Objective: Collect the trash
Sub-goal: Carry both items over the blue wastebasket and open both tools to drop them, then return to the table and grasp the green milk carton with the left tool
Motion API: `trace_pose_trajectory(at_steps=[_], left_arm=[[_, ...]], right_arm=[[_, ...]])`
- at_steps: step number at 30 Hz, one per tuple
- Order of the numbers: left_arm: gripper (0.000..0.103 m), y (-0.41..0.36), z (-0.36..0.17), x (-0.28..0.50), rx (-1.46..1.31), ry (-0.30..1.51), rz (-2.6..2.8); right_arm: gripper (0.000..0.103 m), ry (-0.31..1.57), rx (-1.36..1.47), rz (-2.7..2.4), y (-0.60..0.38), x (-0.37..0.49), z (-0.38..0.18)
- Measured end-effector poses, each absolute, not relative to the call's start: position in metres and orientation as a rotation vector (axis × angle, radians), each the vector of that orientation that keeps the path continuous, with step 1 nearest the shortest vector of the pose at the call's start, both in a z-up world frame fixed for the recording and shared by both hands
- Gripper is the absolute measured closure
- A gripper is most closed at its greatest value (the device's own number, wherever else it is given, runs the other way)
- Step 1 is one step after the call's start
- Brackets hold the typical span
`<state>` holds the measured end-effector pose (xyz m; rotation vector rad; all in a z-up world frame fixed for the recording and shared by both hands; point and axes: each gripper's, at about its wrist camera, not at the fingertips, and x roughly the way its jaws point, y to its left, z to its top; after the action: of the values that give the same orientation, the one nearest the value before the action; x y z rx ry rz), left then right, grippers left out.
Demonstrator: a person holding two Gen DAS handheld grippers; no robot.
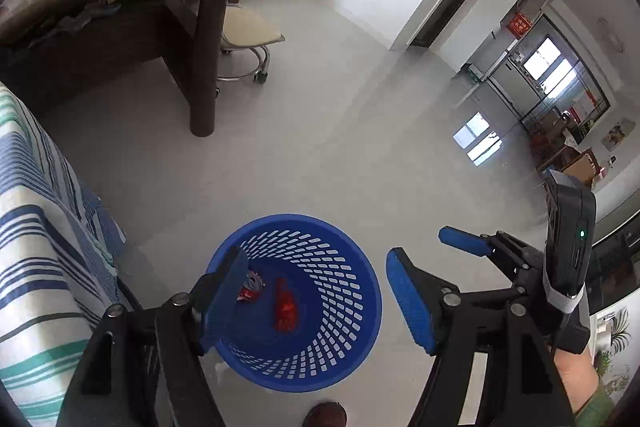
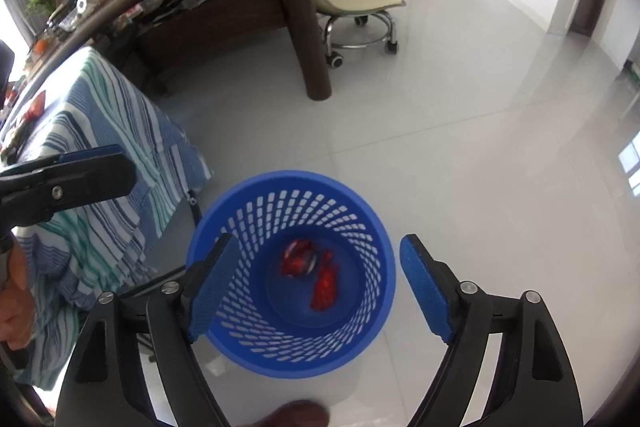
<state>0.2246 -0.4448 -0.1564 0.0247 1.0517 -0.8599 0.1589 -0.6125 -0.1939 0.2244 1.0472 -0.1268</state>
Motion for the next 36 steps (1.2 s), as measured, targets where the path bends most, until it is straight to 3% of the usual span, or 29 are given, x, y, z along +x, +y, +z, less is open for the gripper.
trace_pose_trajectory(at_steps=[7,14,20,27,36], left_arm=[[0.029,-0.369,-0.087,0.161,0.094,0.850,-0.843],[0.029,-0.259,-0.105,0.115,0.096,0.860,-0.682],[0.029,-0.166,-0.136,0.099,0.106,0.916,-0.539],[0.029,-0.055,-0.134,0.118,0.058,0.906,-0.437],[0.029,0.028,-0.120,0.193,-0.044,0.844,-0.423]], right_arm=[[0.009,0.828,0.136,-0.181,-0.585,0.142,-0.113],[0.006,0.662,0.042,-0.117,-0.499,0.134,-0.056],[0.005,0.688,0.016,0.075,-0.399,0.136,-0.067],[0.005,0.754,-0.093,0.269,-0.291,0.131,-0.095],[0.005,0.808,-0.159,0.331,-0.248,0.137,-0.117]])
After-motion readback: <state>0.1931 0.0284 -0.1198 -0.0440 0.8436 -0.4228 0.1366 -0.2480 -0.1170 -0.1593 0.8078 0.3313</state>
